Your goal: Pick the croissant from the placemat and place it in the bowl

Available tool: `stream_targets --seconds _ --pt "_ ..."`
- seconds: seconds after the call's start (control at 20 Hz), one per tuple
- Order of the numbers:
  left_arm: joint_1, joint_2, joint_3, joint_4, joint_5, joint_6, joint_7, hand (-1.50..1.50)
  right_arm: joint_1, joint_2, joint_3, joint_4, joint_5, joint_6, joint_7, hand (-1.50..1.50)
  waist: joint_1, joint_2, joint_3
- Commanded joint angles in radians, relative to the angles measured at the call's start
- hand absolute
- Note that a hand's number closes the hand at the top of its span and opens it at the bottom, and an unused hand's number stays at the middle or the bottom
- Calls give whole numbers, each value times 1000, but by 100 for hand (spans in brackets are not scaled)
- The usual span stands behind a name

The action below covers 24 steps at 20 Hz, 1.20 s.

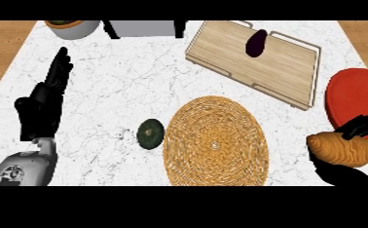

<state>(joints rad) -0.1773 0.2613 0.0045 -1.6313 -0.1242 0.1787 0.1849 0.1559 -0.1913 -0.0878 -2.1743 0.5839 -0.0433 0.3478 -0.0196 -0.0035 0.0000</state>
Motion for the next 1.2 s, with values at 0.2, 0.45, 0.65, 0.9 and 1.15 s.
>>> stream_targets --seconds 0.2,0.45,0.65,0.9,1.15 --pt "28 0 18 -20 6 -22 -28 0 -30 -118 -333 302 -177 -63 -322 150 16 3 1" --pt "-24 6 22 -16 12 -46 17 0 -171 -240 -383 567 -71 -105 -380 150 26 6 1" --pt "-24 -44 -19 56 -37 -8 -54 0 -302 -297 -388 871 44 -242 -498 150 38 12 2" --pt "-59 -35 -4 48 -34 -23 -20 0 -459 -354 -422 1249 53 -343 -630 150 41 10 2" --pt "-89 -42 -18 33 -34 -32 23 0 -606 -414 -461 1520 -37 -211 -653 -150 59 18 4"
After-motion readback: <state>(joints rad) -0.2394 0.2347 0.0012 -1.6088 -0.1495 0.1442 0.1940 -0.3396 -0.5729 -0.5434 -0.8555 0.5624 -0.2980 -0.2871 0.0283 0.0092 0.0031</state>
